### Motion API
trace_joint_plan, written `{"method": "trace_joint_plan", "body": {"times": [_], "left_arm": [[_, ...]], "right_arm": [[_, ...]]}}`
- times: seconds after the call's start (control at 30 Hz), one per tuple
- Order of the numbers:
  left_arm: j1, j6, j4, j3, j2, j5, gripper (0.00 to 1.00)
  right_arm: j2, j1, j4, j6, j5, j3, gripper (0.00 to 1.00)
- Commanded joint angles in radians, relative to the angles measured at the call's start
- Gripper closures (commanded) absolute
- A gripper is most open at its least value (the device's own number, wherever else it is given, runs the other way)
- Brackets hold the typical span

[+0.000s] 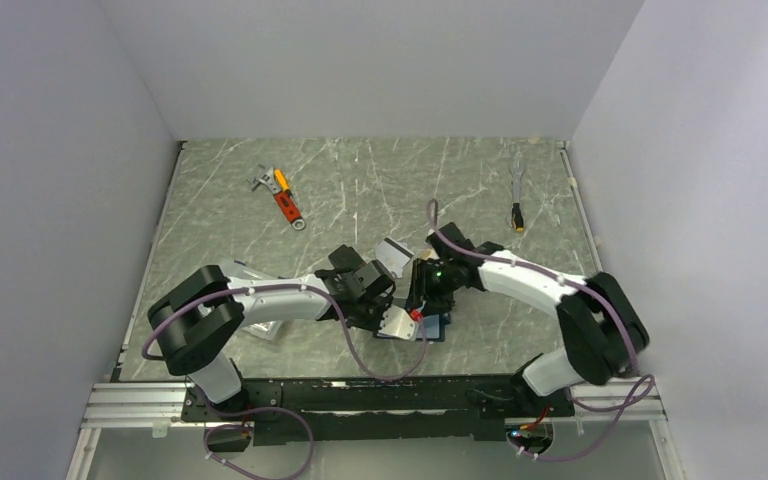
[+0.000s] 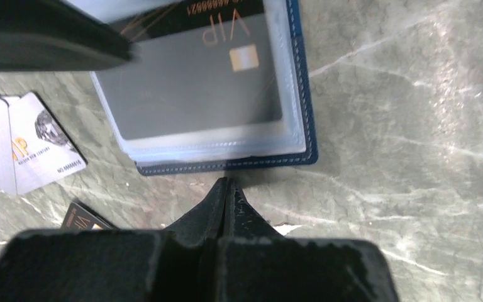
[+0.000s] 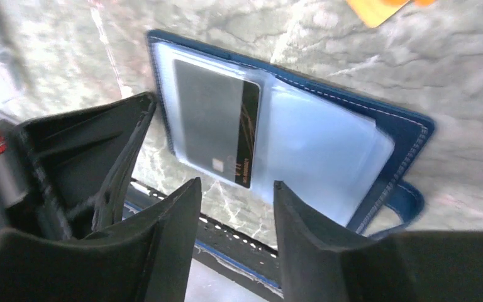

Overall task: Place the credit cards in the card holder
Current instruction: Insert the credit card into the card holder.

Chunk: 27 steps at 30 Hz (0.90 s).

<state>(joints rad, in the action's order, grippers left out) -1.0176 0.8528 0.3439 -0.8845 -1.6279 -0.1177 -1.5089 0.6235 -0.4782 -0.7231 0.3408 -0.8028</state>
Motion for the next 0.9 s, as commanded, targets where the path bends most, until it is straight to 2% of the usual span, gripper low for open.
{"method": "trace_joint_plan", "body": {"times": [0.0,0.2,0.37,0.6,0.87], "left_arm": [[0.053,-0.038,0.049,-0.041,0.058,-0.069,1.0],[0.074,-0.048,0.059,-0.025,0.097,-0.092,1.0],[0.074,-0.056,0.06,-0.035,0.092,-0.119,1.0],[0.056,-0.048,0.065,-0.068,0.063,-0.127,1.0],[0.012,-0.011,0.05,-0.083,-0.043,-0.065,1.0]], "right_arm": [[0.183,-0.066,-0.082,0.03,-0.023,-0.012,0.45],[0.435,-0.143,-0.123,-0.004,-0.026,0.137,0.27],[0.566,-0.156,0.01,-0.078,0.035,0.339,0.22],[0.539,-0.181,0.186,-0.107,0.103,0.468,0.21],[0.436,-0.205,0.485,-0.169,0.173,0.582,0.23]]}}
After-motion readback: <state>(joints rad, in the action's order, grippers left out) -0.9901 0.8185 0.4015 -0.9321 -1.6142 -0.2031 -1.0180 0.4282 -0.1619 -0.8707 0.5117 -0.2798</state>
